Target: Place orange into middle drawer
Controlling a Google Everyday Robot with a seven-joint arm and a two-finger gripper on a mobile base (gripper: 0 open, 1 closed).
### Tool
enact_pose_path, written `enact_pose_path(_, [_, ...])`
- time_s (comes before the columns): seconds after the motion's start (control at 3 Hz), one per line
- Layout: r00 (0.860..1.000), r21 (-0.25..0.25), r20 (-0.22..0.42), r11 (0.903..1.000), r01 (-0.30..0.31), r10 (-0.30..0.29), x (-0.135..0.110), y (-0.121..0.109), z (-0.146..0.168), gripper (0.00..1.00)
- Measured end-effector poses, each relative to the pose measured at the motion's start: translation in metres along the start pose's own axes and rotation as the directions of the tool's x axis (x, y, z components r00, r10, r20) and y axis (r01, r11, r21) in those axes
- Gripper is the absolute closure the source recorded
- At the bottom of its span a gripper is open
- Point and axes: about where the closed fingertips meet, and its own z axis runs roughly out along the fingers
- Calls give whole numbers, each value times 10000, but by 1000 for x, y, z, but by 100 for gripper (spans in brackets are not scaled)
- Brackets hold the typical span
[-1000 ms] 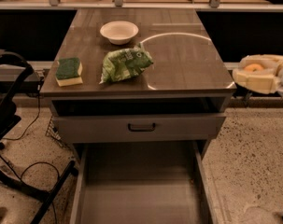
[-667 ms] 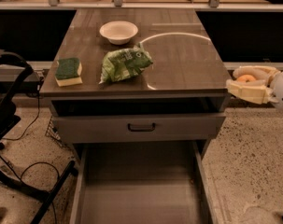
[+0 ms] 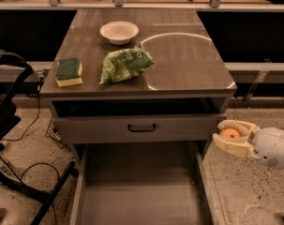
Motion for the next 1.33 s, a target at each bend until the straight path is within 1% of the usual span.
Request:
enact_pose_path(0.33, [10000,-2,0,10000,0,0,0,0,0,100])
enact_pose_path(0.67, [9999,43,-131,10000,70,-70,15,8,13,100])
enact_pose_path(1.0, [9993,-381,-23,9986,-370,370,69,36,51,100])
enact_pose_path(1.33, [9991,-443,-51,9981,-416,415,74,39,56,100])
